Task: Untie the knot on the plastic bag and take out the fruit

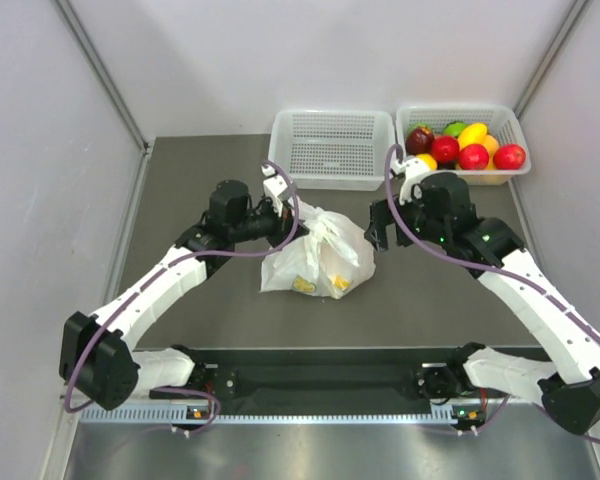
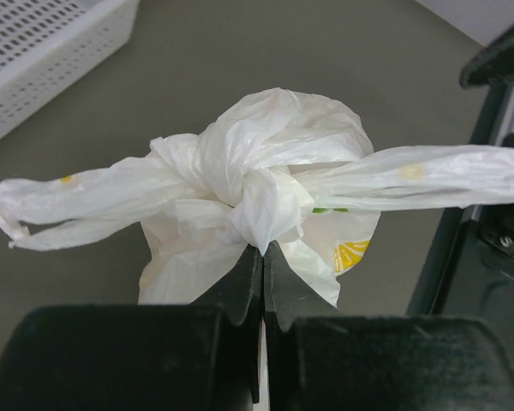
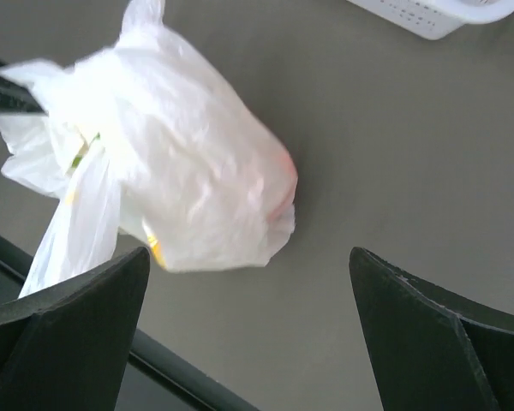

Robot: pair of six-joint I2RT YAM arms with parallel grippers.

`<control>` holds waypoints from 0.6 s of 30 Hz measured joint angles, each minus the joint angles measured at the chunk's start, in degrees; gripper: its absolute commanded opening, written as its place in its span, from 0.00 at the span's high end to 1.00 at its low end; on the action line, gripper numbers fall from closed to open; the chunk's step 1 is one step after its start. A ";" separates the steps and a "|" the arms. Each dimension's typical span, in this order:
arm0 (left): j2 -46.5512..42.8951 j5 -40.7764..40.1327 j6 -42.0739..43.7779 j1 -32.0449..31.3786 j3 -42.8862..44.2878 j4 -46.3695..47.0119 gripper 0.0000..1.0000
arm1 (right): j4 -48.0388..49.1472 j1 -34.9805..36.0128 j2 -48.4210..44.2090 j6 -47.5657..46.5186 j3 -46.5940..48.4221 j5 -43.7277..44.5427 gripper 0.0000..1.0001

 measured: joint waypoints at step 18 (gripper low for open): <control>1.05 6.91 2.19 -5.22 0.07 -5.55 1.00 | 3.26 11.61 8.83 -3.37 4.85 4.70 0.00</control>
